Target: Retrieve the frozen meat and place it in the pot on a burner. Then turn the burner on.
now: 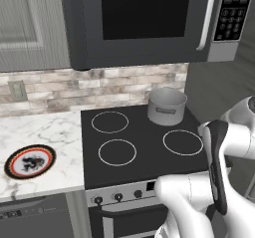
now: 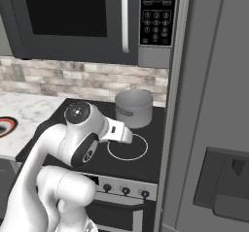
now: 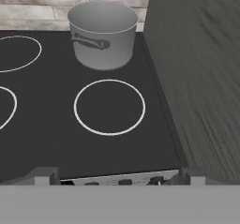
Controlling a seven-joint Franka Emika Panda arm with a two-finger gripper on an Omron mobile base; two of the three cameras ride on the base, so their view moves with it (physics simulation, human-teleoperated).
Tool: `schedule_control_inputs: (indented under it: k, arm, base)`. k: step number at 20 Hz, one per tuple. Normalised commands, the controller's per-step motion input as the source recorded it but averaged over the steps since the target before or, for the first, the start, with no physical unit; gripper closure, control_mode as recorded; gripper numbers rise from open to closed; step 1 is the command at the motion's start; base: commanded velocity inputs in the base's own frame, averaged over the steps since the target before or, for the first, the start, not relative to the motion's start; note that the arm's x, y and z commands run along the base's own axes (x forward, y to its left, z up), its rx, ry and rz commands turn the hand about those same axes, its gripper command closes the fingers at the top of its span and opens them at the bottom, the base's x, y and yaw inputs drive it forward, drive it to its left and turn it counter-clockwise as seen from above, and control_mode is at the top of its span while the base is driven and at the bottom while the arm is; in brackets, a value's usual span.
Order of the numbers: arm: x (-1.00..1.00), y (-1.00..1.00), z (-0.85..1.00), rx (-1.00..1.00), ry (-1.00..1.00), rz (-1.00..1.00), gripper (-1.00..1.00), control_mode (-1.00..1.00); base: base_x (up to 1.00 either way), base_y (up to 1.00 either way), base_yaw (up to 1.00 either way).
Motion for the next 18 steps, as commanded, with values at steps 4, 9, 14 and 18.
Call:
schedule_control_inputs:
  k: [4,9,14,18]
  arm:
    - [-0.08,0.0,-0.34,0.0,0.11,0.02,-1.0,-1.0]
    - [-0.01,0.0,-0.29,0.0,0.09,0.01,-1.0,-1.0]
    - [0.0,0.0,-0.08,0.0,0.03,0.0,-1.0,-1.0]
    - [0.0,0.0,0.0,0.0,0.0,0.0,-1.0,-1.0]
  base:
    - [0.0,0.0,0.0]
    - [0.0,0.0,0.0]
    - [0.0,0.0,0.0]
    - [0.0,0.0,0.0]
